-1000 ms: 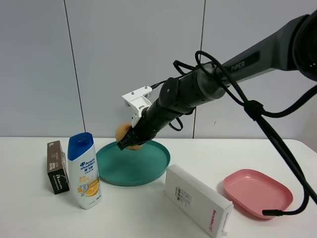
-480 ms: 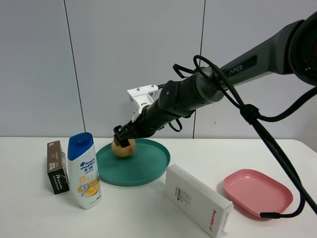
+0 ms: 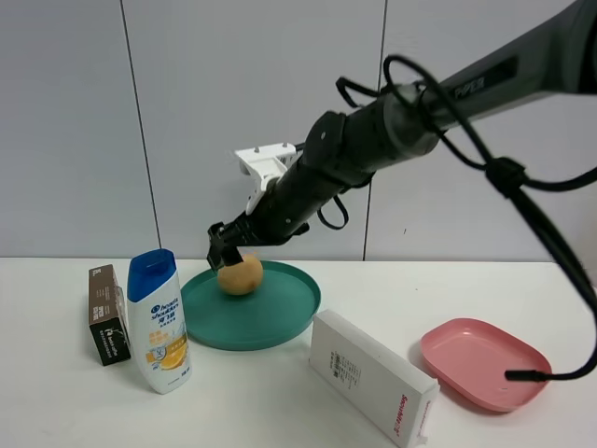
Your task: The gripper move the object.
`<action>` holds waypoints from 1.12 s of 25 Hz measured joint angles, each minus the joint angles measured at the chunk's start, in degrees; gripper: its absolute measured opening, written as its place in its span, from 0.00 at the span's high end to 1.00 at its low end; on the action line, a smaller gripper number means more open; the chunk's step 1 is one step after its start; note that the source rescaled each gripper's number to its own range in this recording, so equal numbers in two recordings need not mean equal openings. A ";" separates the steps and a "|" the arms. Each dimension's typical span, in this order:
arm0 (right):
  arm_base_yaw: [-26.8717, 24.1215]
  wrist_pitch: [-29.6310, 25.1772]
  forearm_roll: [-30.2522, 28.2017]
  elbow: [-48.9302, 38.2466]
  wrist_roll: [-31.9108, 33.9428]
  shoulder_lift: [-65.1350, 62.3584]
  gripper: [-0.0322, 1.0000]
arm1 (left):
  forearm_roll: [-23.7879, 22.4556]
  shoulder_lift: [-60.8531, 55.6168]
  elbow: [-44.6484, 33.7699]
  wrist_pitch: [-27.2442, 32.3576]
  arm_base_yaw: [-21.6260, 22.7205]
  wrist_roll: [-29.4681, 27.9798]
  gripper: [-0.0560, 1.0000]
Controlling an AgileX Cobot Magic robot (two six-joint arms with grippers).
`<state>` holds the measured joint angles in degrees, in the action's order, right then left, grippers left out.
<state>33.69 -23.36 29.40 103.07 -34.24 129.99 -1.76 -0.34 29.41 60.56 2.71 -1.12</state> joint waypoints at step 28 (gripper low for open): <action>-22.89 -29.47 -12.59 0.00 5.80 -44.91 0.00 | 0.00 0.00 0.00 0.00 0.00 0.00 0.00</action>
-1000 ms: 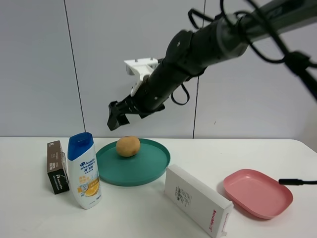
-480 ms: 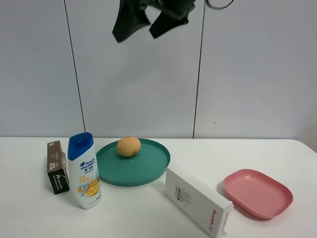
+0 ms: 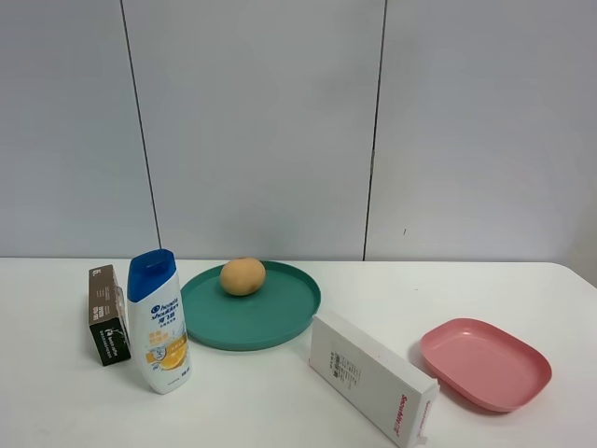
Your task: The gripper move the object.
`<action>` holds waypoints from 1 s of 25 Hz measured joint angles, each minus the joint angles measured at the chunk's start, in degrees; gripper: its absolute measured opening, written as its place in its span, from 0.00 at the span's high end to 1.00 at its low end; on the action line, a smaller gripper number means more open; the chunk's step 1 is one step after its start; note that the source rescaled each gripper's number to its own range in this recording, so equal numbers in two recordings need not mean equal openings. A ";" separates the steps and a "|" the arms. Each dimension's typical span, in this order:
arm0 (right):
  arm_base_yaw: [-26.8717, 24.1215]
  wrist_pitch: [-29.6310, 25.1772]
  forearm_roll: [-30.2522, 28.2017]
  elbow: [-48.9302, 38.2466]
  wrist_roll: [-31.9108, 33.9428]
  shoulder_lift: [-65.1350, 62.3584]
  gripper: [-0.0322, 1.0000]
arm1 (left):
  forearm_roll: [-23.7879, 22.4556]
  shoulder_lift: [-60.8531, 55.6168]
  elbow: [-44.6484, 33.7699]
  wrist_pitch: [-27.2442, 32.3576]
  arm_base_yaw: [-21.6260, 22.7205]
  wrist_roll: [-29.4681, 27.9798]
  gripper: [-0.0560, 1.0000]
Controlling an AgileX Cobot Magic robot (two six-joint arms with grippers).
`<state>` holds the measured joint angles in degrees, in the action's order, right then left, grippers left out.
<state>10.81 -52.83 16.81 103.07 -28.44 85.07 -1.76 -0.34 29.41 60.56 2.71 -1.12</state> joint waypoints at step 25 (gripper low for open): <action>-24.70 -16.55 -7.99 -3.28 7.25 -23.65 0.00 | 0.00 0.00 0.00 0.00 0.00 0.00 0.00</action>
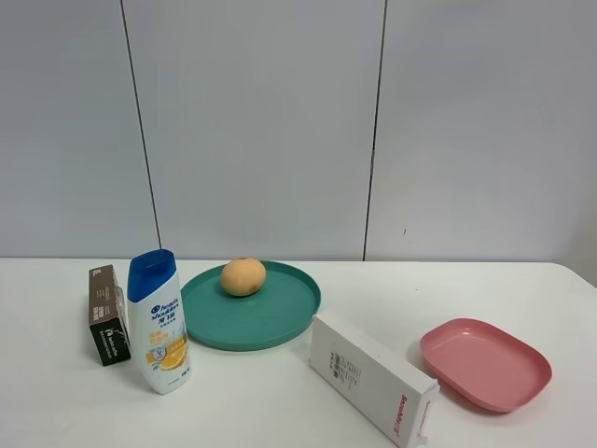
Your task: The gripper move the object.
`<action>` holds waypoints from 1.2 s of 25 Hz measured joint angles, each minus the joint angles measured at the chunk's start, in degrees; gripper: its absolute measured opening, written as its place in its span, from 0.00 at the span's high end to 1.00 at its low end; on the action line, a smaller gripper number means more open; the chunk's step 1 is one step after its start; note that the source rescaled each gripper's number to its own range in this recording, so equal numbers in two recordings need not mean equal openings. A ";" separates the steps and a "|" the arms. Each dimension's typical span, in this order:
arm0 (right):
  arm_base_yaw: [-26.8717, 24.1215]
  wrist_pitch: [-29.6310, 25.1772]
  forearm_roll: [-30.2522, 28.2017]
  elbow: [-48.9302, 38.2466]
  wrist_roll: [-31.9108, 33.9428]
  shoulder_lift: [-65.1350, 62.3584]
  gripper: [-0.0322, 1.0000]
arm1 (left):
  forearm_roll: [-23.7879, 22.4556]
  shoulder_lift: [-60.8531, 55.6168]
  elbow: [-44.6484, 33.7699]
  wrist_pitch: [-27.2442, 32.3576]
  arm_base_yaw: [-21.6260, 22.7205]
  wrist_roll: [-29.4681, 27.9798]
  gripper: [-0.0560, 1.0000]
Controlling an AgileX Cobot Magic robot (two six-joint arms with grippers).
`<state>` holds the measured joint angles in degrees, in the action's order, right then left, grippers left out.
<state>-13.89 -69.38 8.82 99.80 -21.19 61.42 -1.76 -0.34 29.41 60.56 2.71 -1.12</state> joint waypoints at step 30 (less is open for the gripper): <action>6.54 7.02 7.11 -69.66 -4.56 -51.22 0.00 | 0.00 0.00 0.00 0.00 0.00 0.00 0.00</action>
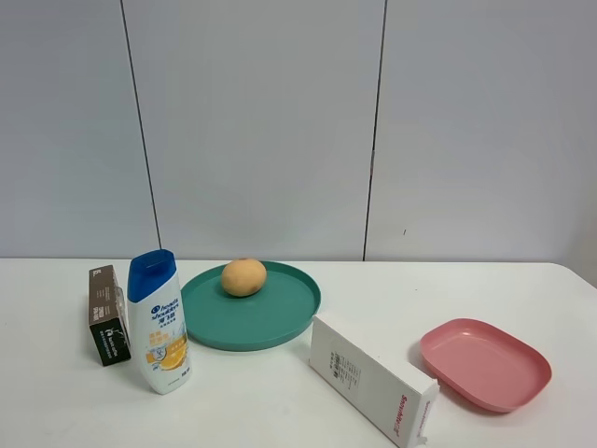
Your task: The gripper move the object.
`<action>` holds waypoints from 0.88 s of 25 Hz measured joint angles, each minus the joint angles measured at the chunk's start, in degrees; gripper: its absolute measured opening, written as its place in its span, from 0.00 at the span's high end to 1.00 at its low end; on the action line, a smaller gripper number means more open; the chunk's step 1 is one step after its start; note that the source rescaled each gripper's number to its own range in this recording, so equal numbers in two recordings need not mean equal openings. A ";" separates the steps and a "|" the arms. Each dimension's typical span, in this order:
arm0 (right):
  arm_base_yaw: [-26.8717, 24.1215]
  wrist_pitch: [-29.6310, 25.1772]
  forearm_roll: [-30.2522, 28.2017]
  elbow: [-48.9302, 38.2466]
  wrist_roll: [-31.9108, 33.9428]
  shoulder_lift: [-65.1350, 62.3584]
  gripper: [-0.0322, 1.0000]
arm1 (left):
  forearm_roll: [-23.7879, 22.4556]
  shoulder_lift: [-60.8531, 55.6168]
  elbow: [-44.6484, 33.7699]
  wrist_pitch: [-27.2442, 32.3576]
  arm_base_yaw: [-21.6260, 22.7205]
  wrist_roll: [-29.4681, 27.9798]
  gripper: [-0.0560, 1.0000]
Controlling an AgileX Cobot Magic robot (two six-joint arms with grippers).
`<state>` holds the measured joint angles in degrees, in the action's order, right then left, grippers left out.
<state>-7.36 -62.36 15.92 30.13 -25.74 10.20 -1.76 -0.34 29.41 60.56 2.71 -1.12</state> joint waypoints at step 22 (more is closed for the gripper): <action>1.55 0.76 -12.29 -1.09 18.84 -0.15 0.00 | 0.00 0.00 0.00 0.00 0.00 0.06 0.00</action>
<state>-5.81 -61.60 3.63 29.04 -6.90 10.05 -1.76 -0.34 29.41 60.56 2.71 -1.06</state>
